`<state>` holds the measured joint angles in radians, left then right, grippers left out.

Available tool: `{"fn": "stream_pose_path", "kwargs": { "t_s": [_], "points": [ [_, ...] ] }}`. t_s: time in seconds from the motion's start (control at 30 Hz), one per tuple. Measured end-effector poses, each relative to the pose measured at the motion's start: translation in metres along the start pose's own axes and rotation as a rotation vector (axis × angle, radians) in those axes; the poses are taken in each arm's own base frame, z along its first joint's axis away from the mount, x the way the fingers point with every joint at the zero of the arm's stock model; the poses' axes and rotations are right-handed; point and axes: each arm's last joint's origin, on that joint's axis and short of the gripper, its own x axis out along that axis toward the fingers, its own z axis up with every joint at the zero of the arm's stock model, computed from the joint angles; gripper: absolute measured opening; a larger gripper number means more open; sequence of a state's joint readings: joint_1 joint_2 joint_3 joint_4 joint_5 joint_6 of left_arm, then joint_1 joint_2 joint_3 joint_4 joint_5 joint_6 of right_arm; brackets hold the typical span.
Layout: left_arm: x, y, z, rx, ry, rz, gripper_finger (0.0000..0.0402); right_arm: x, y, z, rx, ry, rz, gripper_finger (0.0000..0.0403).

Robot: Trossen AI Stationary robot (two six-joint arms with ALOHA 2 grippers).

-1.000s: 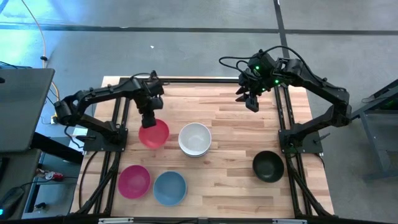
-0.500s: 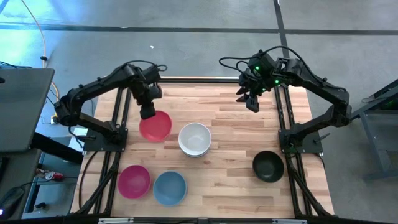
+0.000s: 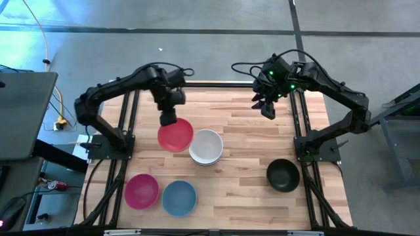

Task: Nest bowls inside each other
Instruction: Stack the orange bowl on top of the white bowl

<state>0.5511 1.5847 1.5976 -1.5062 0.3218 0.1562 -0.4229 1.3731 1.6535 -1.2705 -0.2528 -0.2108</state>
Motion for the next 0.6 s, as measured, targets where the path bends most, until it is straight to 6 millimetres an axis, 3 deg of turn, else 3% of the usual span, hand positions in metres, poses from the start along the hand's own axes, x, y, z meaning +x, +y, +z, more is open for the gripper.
{"fn": "stream_pose_path", "kwargs": {
  "t_s": [0.43, 0.6],
  "points": [
    [-0.003, -0.030, 0.075, 0.144, -0.036, -0.009, 0.0000, 0.000, 0.000, -0.006, -0.005, 0.063, -0.022, 0.0152],
    [0.017, -0.034, 0.094, 0.170, 0.001, -0.018, 0.0000, -0.007, -0.002, -0.009, 0.000, 0.054, -0.038, 0.0152]
  ]
}}
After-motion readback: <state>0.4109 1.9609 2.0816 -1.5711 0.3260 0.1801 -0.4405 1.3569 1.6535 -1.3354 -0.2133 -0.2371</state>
